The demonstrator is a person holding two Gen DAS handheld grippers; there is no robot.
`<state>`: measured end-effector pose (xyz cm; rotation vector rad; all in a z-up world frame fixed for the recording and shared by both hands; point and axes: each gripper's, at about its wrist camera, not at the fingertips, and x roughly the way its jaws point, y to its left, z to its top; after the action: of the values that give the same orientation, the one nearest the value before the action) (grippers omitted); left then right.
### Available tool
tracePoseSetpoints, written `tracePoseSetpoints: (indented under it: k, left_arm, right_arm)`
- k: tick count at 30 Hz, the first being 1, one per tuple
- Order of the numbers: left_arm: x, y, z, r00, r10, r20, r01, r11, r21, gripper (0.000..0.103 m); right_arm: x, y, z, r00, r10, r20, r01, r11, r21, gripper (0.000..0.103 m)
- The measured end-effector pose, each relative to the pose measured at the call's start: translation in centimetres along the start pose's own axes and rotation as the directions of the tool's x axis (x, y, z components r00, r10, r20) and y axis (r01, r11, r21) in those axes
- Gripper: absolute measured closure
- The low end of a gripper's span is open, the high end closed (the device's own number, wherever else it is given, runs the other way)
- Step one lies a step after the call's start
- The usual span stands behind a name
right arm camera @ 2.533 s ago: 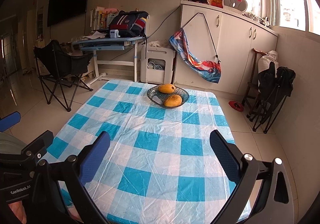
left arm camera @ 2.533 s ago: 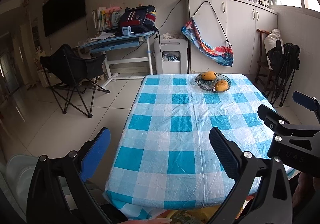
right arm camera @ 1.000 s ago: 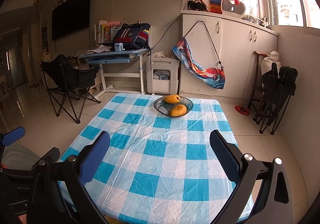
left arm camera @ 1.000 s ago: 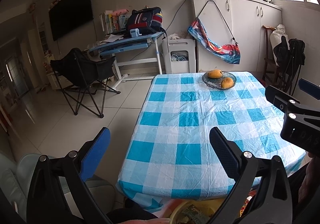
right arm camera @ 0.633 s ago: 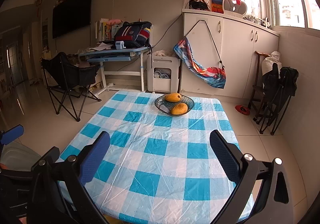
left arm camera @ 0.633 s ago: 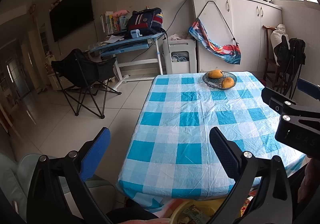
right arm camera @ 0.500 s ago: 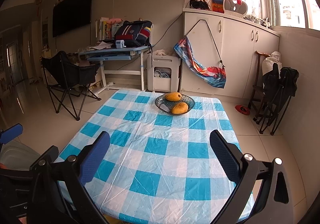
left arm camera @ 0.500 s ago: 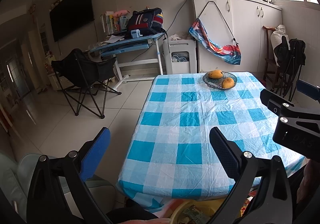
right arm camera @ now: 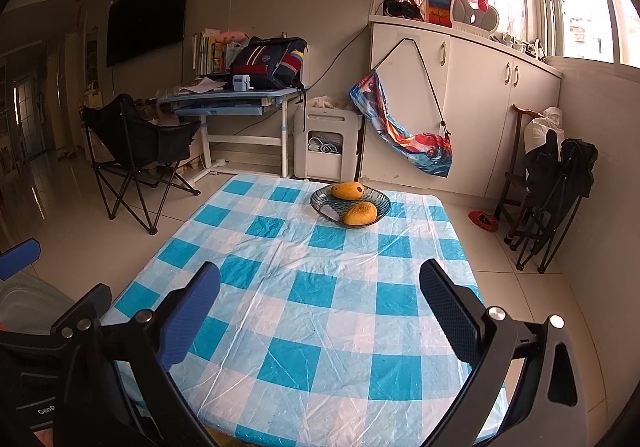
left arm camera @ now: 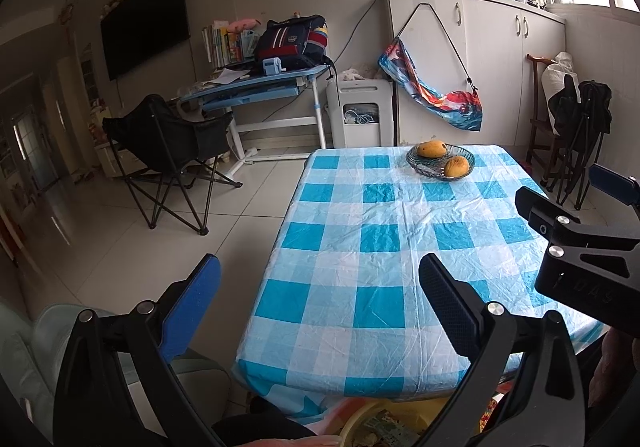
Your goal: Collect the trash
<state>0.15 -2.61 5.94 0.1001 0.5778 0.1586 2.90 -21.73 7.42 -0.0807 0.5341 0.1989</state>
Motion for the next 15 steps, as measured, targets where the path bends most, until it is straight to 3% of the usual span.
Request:
tracePoseSetpoints:
  k: [15]
  left_arm:
    - [0.45,0.25,-0.11,1.0,-0.009,-0.013,0.008,1.0,-0.014,0.007]
  right_arm:
    - [0.14,-0.38,-0.18,1.0,-0.01,0.002,0.01,1.0,-0.006,0.008]
